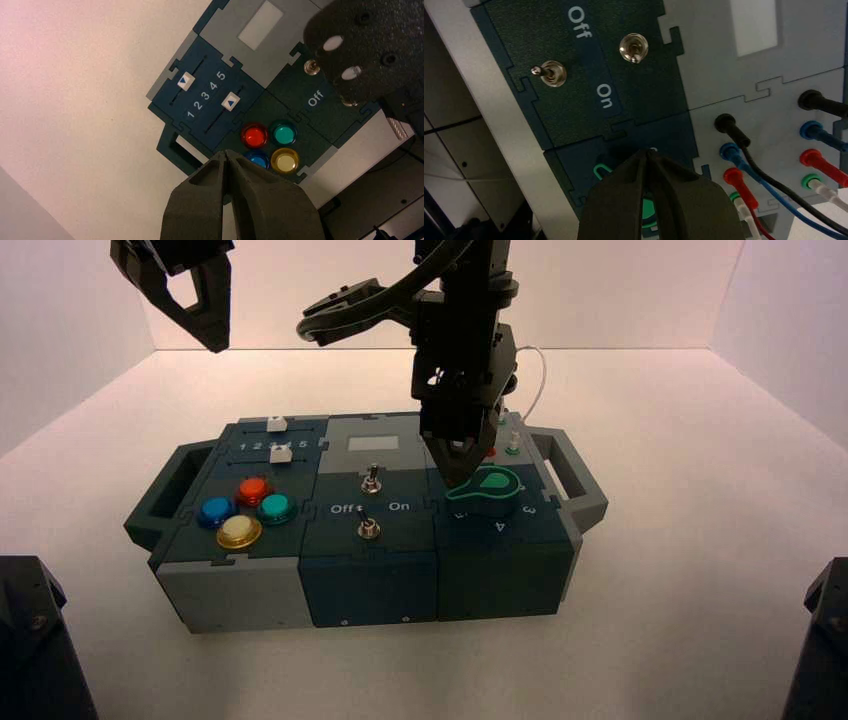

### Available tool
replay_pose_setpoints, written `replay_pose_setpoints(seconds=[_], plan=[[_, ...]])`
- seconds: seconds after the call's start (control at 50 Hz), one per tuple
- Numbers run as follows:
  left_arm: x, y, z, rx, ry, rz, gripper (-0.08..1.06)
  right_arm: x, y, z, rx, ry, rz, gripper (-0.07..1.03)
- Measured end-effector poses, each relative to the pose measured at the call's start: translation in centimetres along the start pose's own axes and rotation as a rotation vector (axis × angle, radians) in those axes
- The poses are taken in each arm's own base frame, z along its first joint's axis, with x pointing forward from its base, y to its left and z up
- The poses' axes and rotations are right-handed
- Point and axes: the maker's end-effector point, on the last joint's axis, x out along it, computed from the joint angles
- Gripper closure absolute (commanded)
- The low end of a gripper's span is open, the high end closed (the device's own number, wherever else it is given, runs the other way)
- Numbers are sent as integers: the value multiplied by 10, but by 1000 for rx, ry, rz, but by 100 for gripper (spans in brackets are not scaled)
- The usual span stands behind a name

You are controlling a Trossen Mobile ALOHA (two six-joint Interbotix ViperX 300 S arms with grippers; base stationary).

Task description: Turn the knob to position 5.

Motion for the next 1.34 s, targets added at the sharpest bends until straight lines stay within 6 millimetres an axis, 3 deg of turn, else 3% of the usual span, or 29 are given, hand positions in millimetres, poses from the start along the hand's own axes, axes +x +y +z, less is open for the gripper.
replay_pose_setpoints(seconds=[0.72, 1.0, 1.34], plan=[[0, 0, 0, 2, 2, 0, 101, -1, 1, 3, -6, -10, -3, 98], [1, -1, -4, 2, 17, -1, 100, -13, -4, 14, 6, -35, -12, 98], [8, -1, -14, 12, 50, 3, 101, -27, -2, 9, 25, -12, -3, 98]])
